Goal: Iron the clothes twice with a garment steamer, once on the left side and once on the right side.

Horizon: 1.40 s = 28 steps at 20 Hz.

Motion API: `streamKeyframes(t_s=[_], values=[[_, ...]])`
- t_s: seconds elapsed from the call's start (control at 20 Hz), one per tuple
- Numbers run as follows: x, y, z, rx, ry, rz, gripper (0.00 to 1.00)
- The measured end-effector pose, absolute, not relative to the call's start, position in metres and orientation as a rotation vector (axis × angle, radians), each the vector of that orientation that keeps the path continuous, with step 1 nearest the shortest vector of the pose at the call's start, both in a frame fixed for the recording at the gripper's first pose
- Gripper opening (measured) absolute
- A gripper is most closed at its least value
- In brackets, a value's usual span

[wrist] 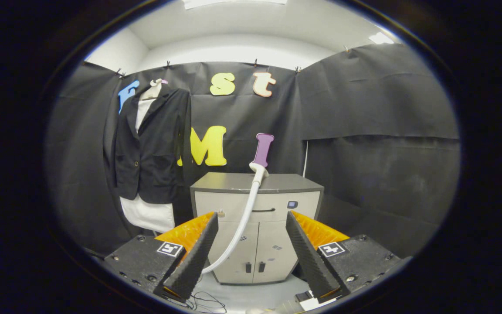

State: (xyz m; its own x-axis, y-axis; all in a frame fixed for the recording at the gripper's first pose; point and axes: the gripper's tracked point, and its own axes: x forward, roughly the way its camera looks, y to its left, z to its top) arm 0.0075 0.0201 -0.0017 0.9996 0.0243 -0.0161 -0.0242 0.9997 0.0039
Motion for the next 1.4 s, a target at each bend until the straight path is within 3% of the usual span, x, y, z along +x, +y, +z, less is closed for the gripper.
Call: streamKeyframes(t_s=[0.65,1.4], values=[[0.067,-0.005,0.033,-0.012,0.028,-0.003,0.98],[0.328,-0.045,0.068,0.134,0.200,0.068,0.98]])
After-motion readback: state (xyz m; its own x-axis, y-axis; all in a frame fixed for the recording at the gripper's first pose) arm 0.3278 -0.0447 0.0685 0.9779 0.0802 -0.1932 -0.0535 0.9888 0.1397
